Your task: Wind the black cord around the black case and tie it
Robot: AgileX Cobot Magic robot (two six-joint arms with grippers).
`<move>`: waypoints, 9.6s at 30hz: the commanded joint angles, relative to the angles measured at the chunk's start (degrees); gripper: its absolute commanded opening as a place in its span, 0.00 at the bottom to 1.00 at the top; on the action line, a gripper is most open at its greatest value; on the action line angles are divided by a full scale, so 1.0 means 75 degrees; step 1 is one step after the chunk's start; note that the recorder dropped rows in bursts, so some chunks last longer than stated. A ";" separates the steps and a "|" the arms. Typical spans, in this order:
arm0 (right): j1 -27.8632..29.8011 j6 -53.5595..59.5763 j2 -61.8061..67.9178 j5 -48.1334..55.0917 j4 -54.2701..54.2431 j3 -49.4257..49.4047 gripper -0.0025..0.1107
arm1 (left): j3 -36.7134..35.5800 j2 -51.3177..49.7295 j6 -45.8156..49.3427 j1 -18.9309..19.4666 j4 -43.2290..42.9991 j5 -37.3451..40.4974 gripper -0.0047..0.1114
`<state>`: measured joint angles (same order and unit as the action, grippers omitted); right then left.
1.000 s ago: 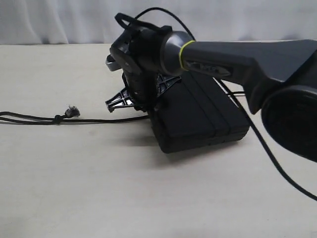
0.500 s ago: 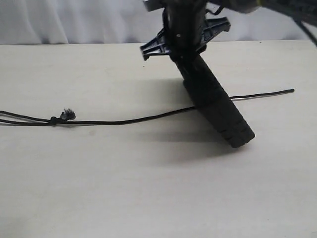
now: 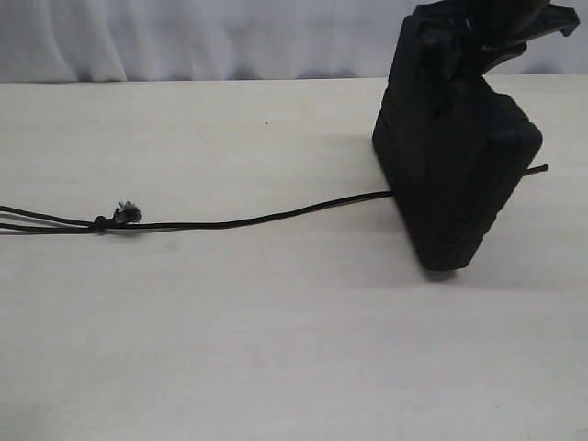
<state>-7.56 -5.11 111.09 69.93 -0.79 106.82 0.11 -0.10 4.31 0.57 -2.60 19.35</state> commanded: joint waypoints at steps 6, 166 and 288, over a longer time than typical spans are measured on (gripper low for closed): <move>0.0111 0.0401 -0.0003 0.0004 0.0488 0.0043 0.06 | -0.0015 0.0014 -0.0011 0.0001 0.0044 -0.0080 0.04; 0.0107 0.0793 0.0008 0.0004 0.0370 -0.0167 0.06 | 0.9530 -1.5776 0.6386 -0.1486 1.0081 0.4122 0.23; 0.0107 0.0793 0.0008 0.0004 0.0370 -0.0167 0.06 | 0.8165 -1.5333 1.4133 -0.3639 0.3898 0.2340 0.19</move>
<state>-7.03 0.63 111.07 69.64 2.27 106.19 61.55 -114.53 111.83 -26.64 25.89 38.89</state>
